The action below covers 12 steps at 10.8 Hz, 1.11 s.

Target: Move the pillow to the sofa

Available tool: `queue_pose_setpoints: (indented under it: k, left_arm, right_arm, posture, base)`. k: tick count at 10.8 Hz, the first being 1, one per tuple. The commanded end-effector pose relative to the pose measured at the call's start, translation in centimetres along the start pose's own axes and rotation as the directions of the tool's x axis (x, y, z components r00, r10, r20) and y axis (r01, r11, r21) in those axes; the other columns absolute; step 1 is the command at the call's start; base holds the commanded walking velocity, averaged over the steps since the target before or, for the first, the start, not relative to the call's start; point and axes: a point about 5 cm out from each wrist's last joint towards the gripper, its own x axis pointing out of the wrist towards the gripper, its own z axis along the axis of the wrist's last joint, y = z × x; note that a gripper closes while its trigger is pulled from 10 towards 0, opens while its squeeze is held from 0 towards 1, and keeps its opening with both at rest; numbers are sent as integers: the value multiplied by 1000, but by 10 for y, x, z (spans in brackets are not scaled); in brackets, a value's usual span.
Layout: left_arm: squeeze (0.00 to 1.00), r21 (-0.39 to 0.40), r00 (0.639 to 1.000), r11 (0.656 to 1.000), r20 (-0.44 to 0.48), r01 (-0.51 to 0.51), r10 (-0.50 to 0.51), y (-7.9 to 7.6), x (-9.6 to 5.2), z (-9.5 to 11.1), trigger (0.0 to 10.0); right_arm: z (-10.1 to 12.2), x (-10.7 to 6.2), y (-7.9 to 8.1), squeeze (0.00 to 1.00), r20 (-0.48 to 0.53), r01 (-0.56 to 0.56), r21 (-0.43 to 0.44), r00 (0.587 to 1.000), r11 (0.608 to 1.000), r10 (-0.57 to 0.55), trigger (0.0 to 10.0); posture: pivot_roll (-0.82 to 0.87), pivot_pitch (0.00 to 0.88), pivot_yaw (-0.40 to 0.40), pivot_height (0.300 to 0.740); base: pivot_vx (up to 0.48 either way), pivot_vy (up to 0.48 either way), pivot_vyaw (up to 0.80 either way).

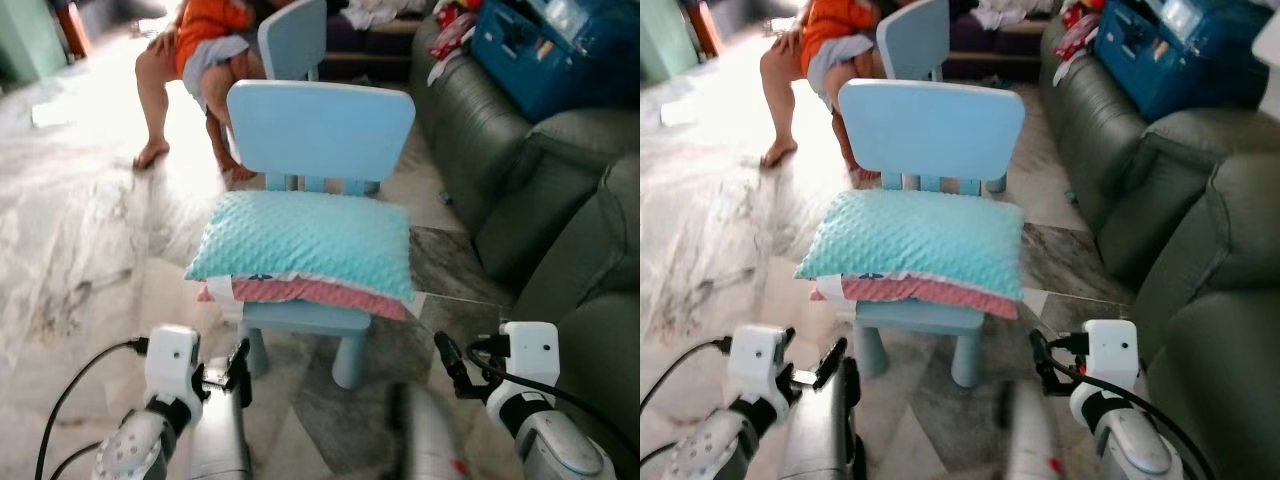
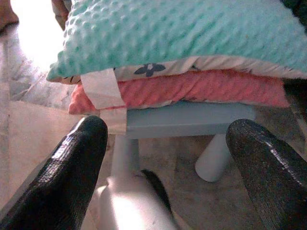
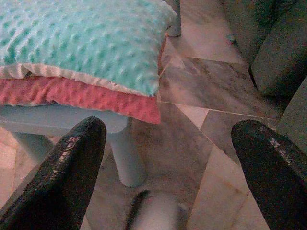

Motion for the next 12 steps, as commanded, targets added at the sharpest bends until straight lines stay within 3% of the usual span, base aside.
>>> queue_pose_setpoints:
  k: [1,4,5,9,12]
  left_arm:
    - [0,16,1000,1000,6,-8,8,0,-1,2,10000]
    - [0,41,999,998,8,-39,39,4,-1,2,10000]
    - [0,67,995,993,23,-101,100,11,0,4,10000]
    - [0,101,961,961,137,-256,242,31,4,25,10000]
    - [0,92,915,935,259,-344,311,47,17,55,10000]
  right_arm:
    - [1,0,0,0,4,-6,-1,1000,1000,6,10000]
    - [0,2,2,0,6,-16,-1,1000,1000,16,10000]
    - [1,4,2,0,16,-24,-3,1000,1000,24,10000]
    - [14,12,3,0,58,-43,-23,997,999,44,10000]
    - [46,26,2,0,176,-39,-60,983,997,49,10000]
  posture:
    - [-100,132,-33,445]
    - [-96,130,-31,395]
    - [-97,131,-31,380]
    - [-99,122,-36,380]
    - [-110,111,-33,380]
  base:
    - [0,0,0]
    - [0,0,0]
    - [0,0,0]
    - [0,0,0]
    - [0,0,0]
